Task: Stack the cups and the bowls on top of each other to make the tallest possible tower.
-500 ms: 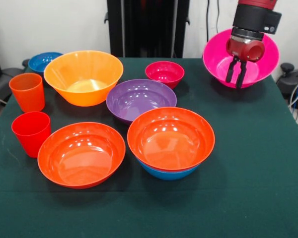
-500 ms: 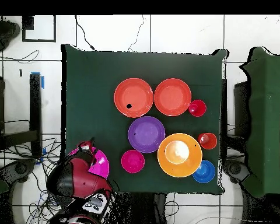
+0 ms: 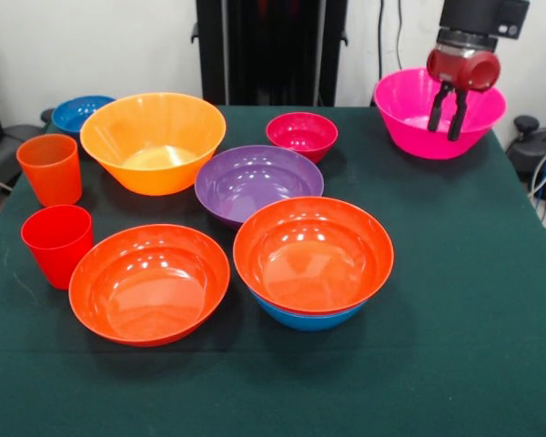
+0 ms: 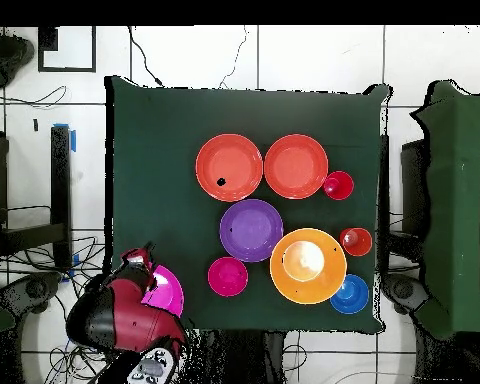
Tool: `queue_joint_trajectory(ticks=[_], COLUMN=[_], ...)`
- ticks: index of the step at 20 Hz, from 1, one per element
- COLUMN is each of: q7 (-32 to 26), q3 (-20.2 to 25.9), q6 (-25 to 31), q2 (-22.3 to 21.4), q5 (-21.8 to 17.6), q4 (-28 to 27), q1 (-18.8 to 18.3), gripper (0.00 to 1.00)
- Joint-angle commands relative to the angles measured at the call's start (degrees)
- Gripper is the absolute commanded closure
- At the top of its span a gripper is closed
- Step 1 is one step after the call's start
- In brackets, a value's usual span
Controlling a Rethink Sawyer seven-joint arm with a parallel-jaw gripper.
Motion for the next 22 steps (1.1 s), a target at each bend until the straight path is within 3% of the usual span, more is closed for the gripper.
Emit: queue_joint_trajectory(ticks=[1, 5, 8, 15, 22], q7=[5.61, 6.04, 6.92, 9.26, 10.55], q3=[0.08, -1.26, -0.16, 3.69, 4.37], q6=[12.93, 15.9, 14.65, 8.03, 8.92], q2=[-6.15, -8.15, -7.62, -2.6, 0.96], q5=[2.75, 1.5, 0.27, -2.05, 0.61], q4=[4.22, 4.28, 4.31, 3.75, 2.42], q1=[2.51, 2.82, 1.46, -2.1, -1.79], gripper=[0.0, 0.0, 0.0, 0.0, 0.0])
